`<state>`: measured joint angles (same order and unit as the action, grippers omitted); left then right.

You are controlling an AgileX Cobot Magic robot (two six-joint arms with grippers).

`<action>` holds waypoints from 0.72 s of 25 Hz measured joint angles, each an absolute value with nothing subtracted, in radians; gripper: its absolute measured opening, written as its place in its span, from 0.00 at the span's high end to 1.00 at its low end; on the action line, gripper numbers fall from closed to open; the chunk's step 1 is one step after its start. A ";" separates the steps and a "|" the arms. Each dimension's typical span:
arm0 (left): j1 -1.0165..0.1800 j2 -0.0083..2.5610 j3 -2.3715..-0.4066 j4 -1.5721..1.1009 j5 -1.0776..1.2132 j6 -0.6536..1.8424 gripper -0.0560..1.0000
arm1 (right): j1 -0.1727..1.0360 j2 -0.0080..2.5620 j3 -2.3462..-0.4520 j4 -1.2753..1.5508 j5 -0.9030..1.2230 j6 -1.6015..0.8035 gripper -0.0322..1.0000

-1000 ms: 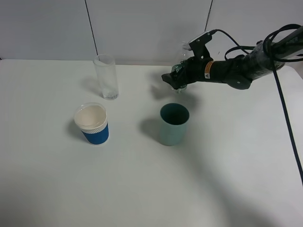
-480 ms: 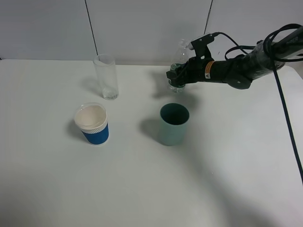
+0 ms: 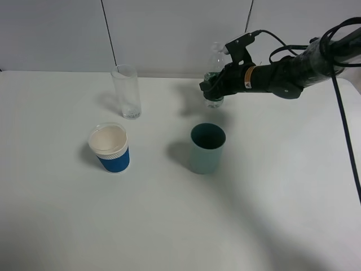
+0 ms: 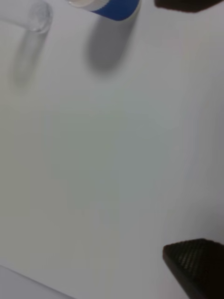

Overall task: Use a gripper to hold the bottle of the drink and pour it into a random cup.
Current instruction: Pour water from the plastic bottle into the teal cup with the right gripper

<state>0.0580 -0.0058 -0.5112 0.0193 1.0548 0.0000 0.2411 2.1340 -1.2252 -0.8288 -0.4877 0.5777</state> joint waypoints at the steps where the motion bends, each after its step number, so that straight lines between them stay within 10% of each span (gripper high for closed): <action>1: 0.058 -0.006 -0.511 0.019 1.055 0.000 0.02 | 0.246 2.116 -1.225 -0.839 -0.479 0.578 0.43; 18: 0.058 -0.006 -0.511 0.019 1.055 0.000 0.02 | 0.276 1.824 -1.077 -0.971 -0.378 0.682 0.43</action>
